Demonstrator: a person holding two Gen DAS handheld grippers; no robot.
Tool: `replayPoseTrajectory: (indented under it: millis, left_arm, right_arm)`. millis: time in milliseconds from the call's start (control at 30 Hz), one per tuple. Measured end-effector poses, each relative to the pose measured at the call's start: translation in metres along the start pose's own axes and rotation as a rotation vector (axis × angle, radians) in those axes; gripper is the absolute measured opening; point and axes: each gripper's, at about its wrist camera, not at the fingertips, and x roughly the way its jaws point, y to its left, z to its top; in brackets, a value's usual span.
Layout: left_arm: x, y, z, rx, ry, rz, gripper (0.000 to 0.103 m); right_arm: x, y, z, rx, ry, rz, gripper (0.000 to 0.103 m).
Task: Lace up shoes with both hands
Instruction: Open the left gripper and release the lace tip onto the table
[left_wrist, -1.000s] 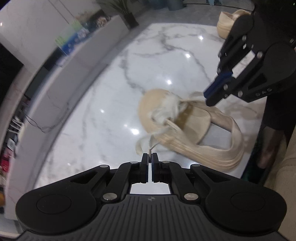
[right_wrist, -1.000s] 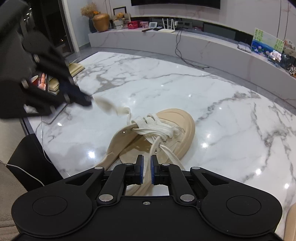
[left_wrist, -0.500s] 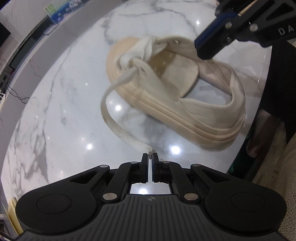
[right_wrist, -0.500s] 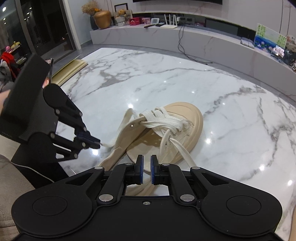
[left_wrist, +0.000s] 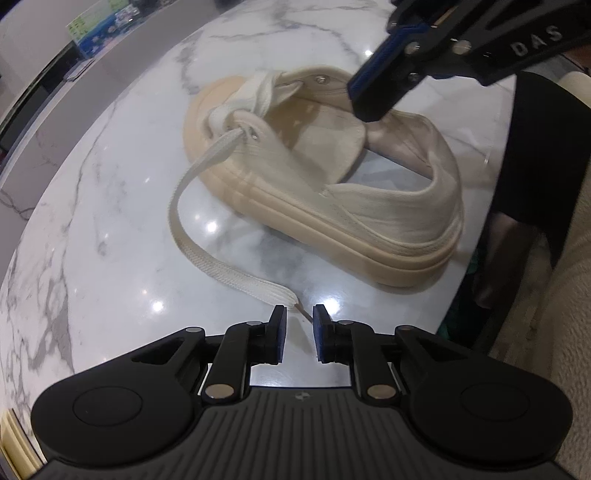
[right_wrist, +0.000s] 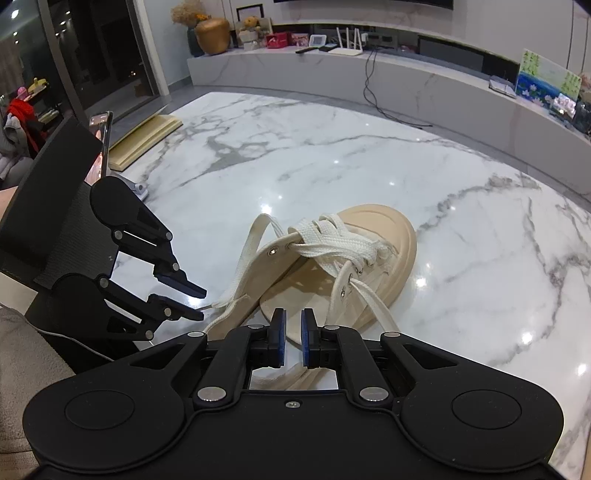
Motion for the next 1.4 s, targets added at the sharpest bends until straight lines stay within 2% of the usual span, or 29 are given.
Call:
replayPoseTrajectory:
  millis: [167, 333, 533, 833, 967, 1167, 1200, 1267, 1400]
  left_arm:
    - [-0.006, 0.002, -0.001, 0.041, -0.019, -0.011, 0.015]
    - [-0.013, 0.002, 0.000, 0.128, -0.041, -0.011, 0.016]
    - [-0.007, 0.006, -0.003, 0.260, -0.003, 0.029, 0.016]
    - [-0.001, 0.010, -0.008, 0.411, 0.018, 0.030, 0.016]
    - [0.007, 0.003, -0.006, 0.514, 0.029, 0.033, 0.016]
    - [0.021, -0.010, -0.008, 0.697, 0.039, -0.007, 0.016]
    - [0.023, -0.011, -0.008, 0.722, 0.039, -0.010, 0.016]
    - [0.025, -0.012, -0.008, 0.745, 0.038, -0.013, 0.025]
    - [0.028, -0.012, -0.001, 0.775, 0.017, -0.025, 0.026]
  right_arm:
    - [0.001, 0.000, 0.000, -0.002, -0.002, 0.002, 0.008]
    - [0.001, 0.000, 0.000, 0.001, -0.002, 0.005, 0.008]
    - [-0.004, -0.001, 0.002, 0.010, -0.009, 0.008, 0.008]
    - [-0.004, -0.002, 0.003, 0.011, -0.003, 0.001, 0.011]
    - [-0.004, -0.001, 0.003, 0.006, 0.001, 0.007, 0.011]
    - [-0.006, -0.006, 0.003, 0.031, 0.001, 0.013, 0.011]
    - [-0.006, -0.007, 0.003, 0.036, 0.002, 0.012, 0.011]
    - [-0.006, -0.009, 0.003, 0.045, 0.005, 0.011, 0.011]
    - [-0.005, -0.011, 0.003, 0.052, 0.009, 0.020, 0.011]
